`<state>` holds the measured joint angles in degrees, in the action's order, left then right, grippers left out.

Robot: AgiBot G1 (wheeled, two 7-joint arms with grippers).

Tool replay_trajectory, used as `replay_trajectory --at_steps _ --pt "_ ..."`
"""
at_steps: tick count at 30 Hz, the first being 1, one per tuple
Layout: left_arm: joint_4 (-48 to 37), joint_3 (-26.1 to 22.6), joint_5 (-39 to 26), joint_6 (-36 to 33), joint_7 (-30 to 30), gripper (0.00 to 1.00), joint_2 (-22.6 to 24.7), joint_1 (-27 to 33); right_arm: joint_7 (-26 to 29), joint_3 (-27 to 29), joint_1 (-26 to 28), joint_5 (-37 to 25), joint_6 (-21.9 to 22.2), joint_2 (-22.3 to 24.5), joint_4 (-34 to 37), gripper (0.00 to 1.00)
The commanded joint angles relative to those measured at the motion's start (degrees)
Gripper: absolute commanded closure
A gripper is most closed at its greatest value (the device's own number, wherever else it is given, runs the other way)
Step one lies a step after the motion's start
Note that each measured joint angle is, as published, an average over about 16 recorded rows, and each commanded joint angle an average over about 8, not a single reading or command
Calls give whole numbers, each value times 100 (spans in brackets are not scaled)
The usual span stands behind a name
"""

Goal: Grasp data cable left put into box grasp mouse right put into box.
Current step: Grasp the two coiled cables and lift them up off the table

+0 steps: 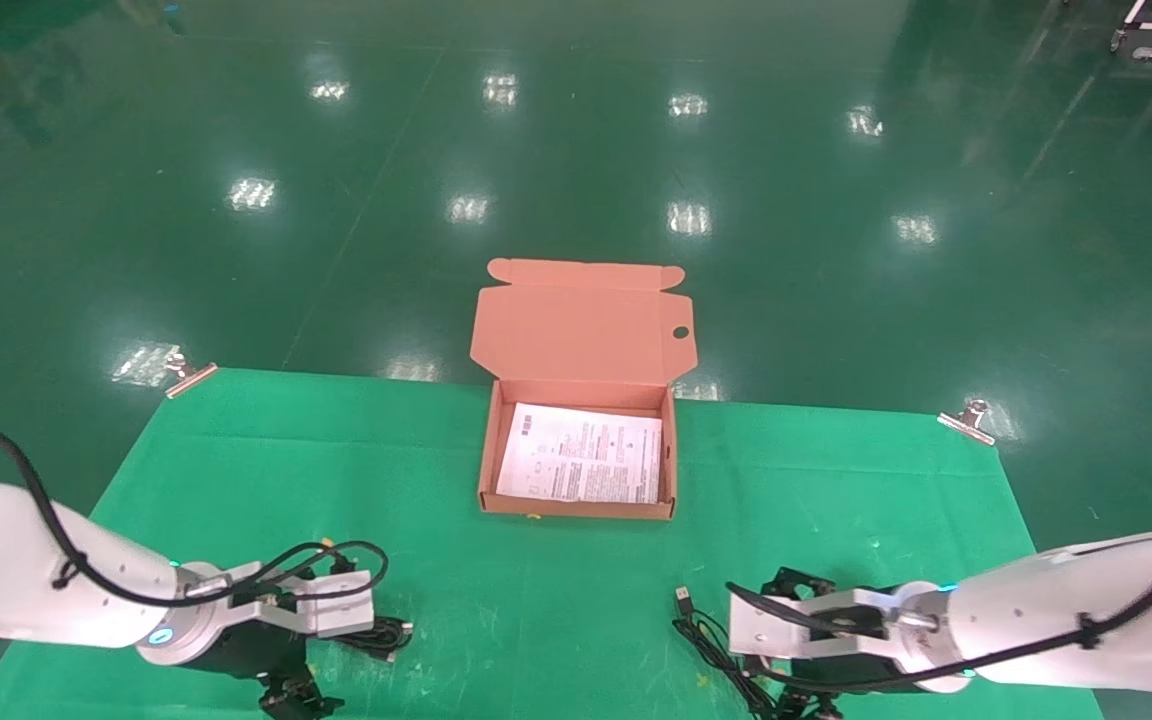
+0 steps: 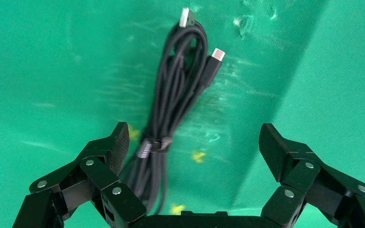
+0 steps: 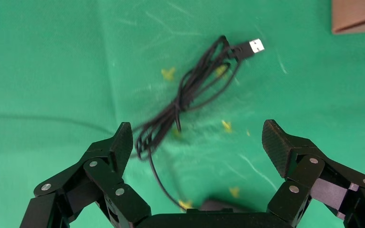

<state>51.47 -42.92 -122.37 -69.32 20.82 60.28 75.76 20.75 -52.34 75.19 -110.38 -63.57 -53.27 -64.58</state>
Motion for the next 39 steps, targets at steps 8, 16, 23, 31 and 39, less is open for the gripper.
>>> replay_trajectory --at_steps 8,16,23,31,39 --pt "-1245 104 253 285 -607 0 259 281 -104 -25 -86 -8 316 -425 719 5" --pt "-1703 132 347 427 -1000 89 359 390 -323 -14 -192 75 507 -544 1038 100" --pt "-1773 138 363 464 -1034 100 367 412 -348 -10 -203 90 536 -560 1084 100" --pt "-1696 138 355 435 -996 100 355 395 -328 -9 -197 90 512 -542 1039 100" --pt "-1656 135 348 418 -979 100 349 384 -315 -9 -191 89 496 -532 1015 100"
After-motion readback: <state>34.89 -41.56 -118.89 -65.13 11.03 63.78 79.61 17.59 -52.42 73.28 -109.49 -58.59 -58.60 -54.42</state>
